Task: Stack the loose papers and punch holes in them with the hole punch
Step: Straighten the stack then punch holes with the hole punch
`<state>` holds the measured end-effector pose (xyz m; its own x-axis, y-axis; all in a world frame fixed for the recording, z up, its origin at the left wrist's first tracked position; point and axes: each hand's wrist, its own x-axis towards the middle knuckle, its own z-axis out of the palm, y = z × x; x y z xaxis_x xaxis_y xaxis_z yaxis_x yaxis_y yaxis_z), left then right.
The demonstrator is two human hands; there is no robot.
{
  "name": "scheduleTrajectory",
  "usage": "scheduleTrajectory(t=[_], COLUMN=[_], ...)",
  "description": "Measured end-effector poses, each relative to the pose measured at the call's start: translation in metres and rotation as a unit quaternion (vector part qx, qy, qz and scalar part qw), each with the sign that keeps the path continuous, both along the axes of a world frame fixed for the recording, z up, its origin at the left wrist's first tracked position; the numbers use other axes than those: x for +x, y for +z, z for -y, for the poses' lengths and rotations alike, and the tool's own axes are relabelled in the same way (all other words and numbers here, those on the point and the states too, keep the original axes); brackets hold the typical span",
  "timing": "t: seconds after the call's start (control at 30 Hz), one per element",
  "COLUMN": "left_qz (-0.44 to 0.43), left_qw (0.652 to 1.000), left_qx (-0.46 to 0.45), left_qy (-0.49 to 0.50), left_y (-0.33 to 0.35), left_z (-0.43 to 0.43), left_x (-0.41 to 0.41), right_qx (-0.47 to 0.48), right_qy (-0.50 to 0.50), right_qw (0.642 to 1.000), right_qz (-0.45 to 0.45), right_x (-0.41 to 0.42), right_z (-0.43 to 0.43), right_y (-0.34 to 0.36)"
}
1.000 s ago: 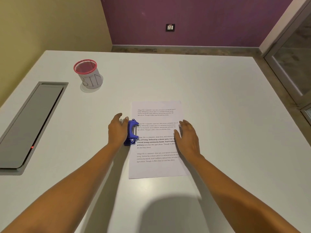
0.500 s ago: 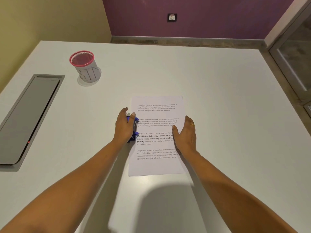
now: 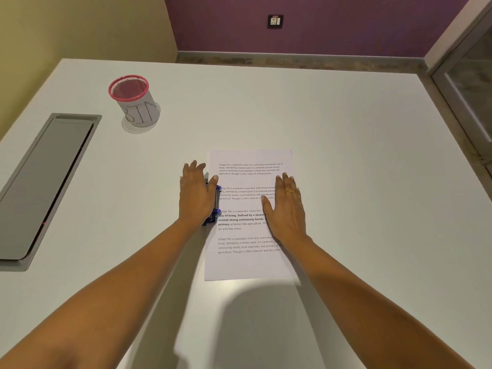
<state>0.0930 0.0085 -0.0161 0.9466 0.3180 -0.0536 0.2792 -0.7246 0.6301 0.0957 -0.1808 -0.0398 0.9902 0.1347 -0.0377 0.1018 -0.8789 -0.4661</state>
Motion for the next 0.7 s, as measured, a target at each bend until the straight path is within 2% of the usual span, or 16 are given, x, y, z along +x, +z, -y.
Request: scheduleTrajectory(t=[0.1, 0.2, 0.7], left_qz=[-0.041, -0.061, -0.041], left_qw=[0.992, 0.983, 0.987], left_qx=[0.113, 0.166, 0.150], left_qy=[-0.039, -0.054, -0.035], left_y=[-0.003, -0.006, -0.009], left_z=[0.000, 0.000, 0.001], left_x=[0.002, 0.002, 0.010], right_qx=[-0.028, -0.054, -0.090], right_qy=[0.030, 0.040, 0.032], right_qw=[0.999, 0.998, 0.995], right_qz=[-0.017, -0.019, 0.008], right_x=[0.001, -0.001, -0.001], right_z=[-0.004, -0.007, -0.010], right_y=[-0.008, -0.017, -0.025])
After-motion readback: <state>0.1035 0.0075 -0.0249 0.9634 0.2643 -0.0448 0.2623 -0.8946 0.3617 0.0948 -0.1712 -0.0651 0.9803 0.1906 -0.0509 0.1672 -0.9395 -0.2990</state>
